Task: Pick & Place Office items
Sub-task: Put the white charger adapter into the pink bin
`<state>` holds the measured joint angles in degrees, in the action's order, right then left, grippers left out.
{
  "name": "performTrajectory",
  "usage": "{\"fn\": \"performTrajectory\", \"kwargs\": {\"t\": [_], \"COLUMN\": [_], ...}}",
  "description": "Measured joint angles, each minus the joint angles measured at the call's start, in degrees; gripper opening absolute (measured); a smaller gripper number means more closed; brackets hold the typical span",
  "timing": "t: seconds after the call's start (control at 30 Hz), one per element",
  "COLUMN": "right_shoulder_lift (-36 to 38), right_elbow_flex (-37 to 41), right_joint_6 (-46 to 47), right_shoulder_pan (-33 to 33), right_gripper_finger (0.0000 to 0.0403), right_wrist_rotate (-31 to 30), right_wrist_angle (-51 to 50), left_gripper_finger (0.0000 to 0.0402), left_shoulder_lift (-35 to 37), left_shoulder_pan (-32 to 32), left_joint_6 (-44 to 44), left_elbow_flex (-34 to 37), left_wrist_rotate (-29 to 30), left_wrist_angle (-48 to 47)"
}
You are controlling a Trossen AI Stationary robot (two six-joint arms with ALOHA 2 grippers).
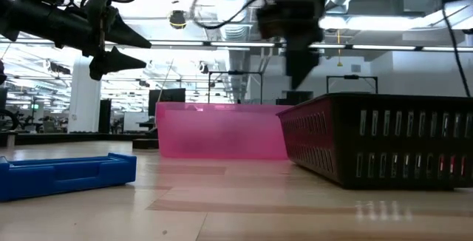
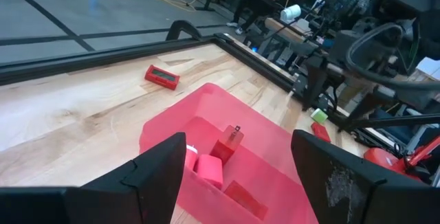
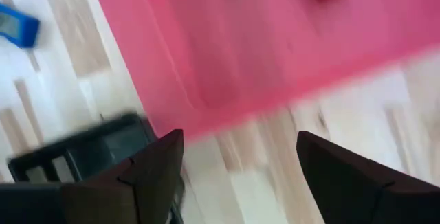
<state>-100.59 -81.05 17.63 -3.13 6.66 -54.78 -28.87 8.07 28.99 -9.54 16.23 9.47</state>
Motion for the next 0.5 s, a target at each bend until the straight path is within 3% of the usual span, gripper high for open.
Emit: {"fn": "performTrajectory", "kwargs": {"t": [0.3, 0.5], "right_shoulder_lift": [20.21, 30.49], "right_elbow_flex": [18.25, 25.07], "right_joint_6": [18.02, 18.27], "right_shoulder_pan": [0.92, 11.71], "right_gripper_finger": [0.0276, 0.0276], "right_wrist_rotate": [-0.51, 0.95], "right_wrist_angle": [-0.3, -0.03], "left_gripper_finger": [0.026, 0.026], "left_shoulder_lift": [-0.02, -0.02], "left_shoulder_pan": [-0.01, -0.01], "left_joint_6": [0.0, -0.01], "left_elbow_flex": [0.0, 0.0], "left_wrist_rotate": [0.0, -0.01], "left_wrist_angle": [0.02, 0.02]}}
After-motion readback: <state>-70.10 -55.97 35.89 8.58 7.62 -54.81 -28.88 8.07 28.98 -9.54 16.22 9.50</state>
